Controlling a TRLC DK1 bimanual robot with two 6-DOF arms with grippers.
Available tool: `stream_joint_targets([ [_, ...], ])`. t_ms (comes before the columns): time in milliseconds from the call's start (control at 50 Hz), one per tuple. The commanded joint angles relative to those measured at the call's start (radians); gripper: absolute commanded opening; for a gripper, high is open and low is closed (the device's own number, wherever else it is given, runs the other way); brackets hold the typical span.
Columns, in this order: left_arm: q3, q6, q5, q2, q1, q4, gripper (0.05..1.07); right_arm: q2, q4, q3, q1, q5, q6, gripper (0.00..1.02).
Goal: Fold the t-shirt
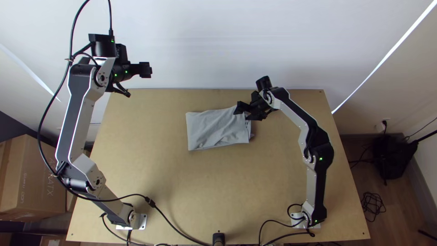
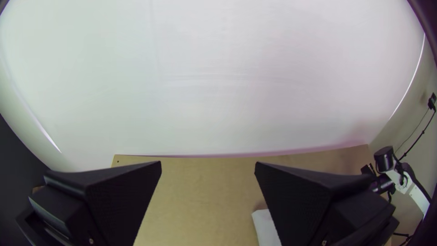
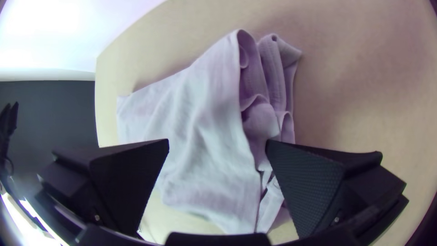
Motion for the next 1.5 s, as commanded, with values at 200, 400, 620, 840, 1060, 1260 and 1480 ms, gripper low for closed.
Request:
stream_joint_targets([
  [200,0.017,0.019,0.03,-0.041,0.042,-0.023,1.03,0.153,-0.044,0.08,0.009,0.001,-0.016,0.92],
  [400,0.02,0.02,0.031,-0.041,0.055,-0.021,1.03,0.177,-0.051,0.095,0.003,0.001,-0.019,0.03],
  [620,0.018,0.02,0.036,-0.048,0.071,-0.024,1.03,0.176,-0.009,0.107,-0.067,0.026,0.013,0.02],
  [840,0.018,0.025,0.057,-0.057,0.094,-0.024,1.03,0.162,0.025,0.101,-0.208,0.075,0.077,0.02],
  [1060,0.018,0.025,0.062,-0.072,0.111,-0.03,1.03,0.062,0.134,-0.031,-0.385,0.144,0.153,0.02],
  [1260,0.008,0.022,0.083,-0.086,0.124,-0.049,1.03,-0.001,0.209,-0.129,-0.572,0.181,0.245,0.02],
  [1480,0.006,0.024,0.089,-0.114,0.13,-0.059,1.03,-0.045,0.256,-0.198,-0.771,0.232,0.258,0.02],
])
